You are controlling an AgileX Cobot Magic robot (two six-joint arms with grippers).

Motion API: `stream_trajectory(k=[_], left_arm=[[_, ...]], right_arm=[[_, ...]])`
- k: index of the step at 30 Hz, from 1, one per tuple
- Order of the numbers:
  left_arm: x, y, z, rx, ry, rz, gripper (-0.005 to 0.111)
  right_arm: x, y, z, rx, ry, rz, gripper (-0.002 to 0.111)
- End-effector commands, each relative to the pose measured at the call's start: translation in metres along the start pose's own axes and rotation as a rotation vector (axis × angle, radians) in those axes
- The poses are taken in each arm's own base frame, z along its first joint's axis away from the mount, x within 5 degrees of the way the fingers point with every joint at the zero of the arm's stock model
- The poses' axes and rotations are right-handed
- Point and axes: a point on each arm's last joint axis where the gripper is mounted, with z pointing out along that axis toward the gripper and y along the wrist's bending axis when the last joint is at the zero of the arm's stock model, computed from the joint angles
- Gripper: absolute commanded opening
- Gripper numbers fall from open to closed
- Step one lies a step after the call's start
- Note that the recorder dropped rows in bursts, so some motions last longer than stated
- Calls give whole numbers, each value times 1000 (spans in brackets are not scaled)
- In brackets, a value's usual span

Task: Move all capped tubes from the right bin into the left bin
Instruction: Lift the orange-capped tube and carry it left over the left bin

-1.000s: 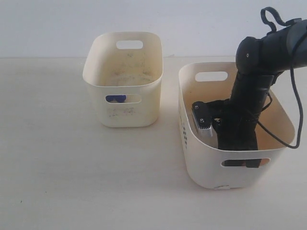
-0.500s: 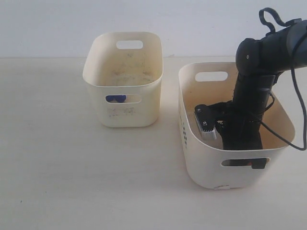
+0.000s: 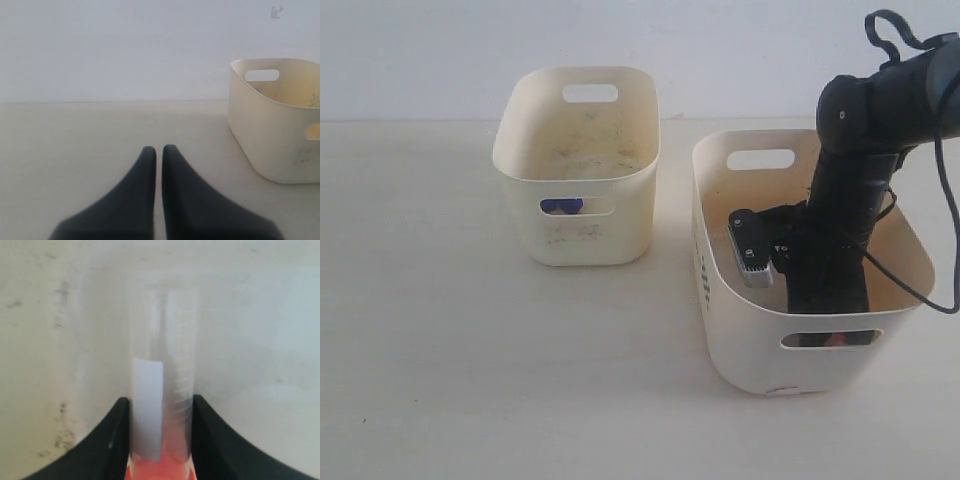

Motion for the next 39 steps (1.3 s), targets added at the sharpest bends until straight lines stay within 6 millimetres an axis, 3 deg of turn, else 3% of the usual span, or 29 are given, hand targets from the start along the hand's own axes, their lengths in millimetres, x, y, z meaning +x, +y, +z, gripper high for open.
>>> stream_trajectory(k=[1, 8, 19, 27, 30, 33, 39], left_arm=[[-1, 0, 0, 8, -7, -7, 4], [-1, 0, 0, 8, -7, -7, 4], [-1, 0, 0, 8, -7, -7, 4], [-1, 0, 0, 8, -7, -7, 4], [-1, 0, 0, 8, -7, -7, 4], [-1, 0, 0, 8, -7, -7, 4], [-1, 0, 0, 8, -7, -7, 4]], right_arm=[[-1, -3, -16, 58, -1, -4, 0], [-5, -10, -32, 99, -13, -4, 0], [-13, -18, -80, 242, -49, 1, 0], [-20, -3, -158, 468, -147, 71, 0], [-28, 4, -186, 543, -283, 160, 0], [-44, 10, -213, 584, -524, 232, 0], [-72, 5, -239, 512, -1060, 446, 0]])
